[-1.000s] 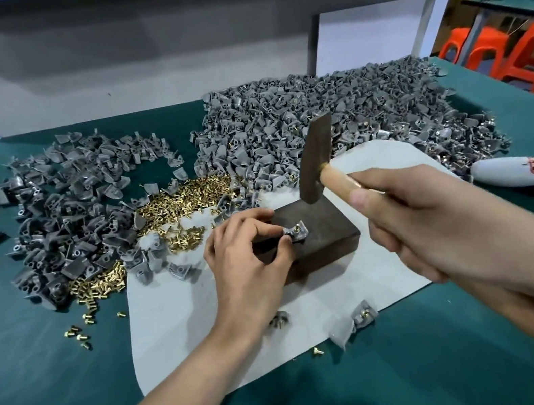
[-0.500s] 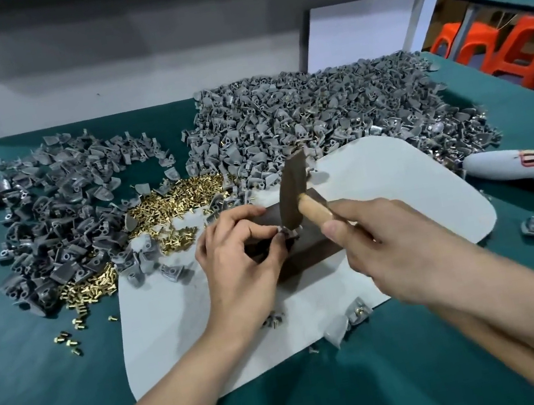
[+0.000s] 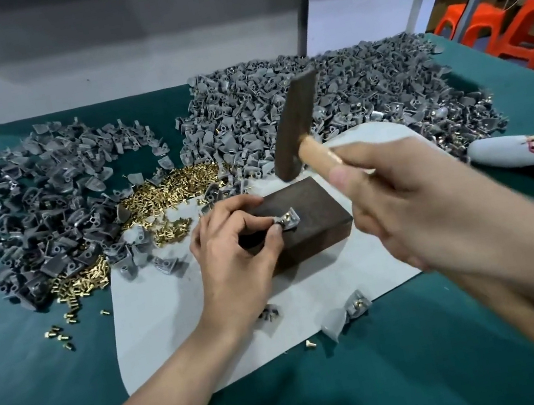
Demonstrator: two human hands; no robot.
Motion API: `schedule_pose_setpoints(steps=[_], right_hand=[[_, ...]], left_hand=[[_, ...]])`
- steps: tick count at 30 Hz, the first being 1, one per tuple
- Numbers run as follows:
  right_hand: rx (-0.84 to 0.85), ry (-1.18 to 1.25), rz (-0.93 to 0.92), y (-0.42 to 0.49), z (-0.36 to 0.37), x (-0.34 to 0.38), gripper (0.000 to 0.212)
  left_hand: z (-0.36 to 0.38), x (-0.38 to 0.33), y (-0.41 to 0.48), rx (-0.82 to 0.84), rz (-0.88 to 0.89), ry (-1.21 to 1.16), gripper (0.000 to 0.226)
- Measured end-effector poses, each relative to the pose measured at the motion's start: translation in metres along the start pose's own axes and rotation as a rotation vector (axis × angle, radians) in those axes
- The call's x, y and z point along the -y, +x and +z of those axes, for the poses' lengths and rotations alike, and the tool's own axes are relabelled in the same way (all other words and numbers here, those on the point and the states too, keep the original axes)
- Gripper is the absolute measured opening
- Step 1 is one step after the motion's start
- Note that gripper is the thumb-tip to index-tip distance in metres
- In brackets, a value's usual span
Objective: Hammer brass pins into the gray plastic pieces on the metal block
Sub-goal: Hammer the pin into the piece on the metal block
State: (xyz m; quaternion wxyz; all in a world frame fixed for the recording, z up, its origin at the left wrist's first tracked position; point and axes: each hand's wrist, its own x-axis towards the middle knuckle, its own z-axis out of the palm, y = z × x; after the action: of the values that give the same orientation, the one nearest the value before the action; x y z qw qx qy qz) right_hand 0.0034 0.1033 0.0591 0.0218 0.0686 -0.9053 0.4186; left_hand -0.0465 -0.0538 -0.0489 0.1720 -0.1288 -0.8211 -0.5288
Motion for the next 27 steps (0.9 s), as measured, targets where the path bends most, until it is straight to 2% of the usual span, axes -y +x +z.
schedule_pose_setpoints(steps=[3, 8, 11, 13, 15, 17, 22, 27], right_hand=[[0.072, -0.013, 0.079, -0.003, 0.007, -0.009, 0.040], [-0.073, 0.226, 0.015, 0.006, -0.023, -0.001, 0.033], [-0.105, 0.503, 0.204, 0.017, -0.017, -0.029, 0.035], [-0.145, 0.732, 0.352, 0.025, -0.010, -0.053, 0.024], [-0.157, 0.848, 0.401, 0.031, -0.003, -0.074, 0.018], [-0.158, 0.928, 0.411, 0.035, 0.004, -0.091, 0.021], [-0.222, 0.981, 0.471, 0.032, 0.022, -0.108, 0.018], [-0.252, 0.910, 0.435, 0.031, 0.027, -0.106, 0.020]], left_hand=[[0.000, 0.000, 0.000, -0.009, -0.004, 0.001, 0.029], [0.001, -0.003, 0.000, -0.005, -0.037, 0.005, 0.017], [-0.002, -0.012, 0.001, -0.001, -0.119, -0.048, 0.013], [-0.007, -0.025, 0.004, 0.011, -0.123, -0.138, 0.012], [-0.015, -0.041, 0.006, 0.036, -0.097, -0.231, 0.008], [-0.022, -0.054, 0.009, 0.073, -0.157, -0.366, 0.008], [-0.029, -0.060, 0.012, 0.161, -0.335, -0.579, 0.011], [-0.032, -0.067, 0.013, 0.156, -0.304, -0.592, 0.013]])
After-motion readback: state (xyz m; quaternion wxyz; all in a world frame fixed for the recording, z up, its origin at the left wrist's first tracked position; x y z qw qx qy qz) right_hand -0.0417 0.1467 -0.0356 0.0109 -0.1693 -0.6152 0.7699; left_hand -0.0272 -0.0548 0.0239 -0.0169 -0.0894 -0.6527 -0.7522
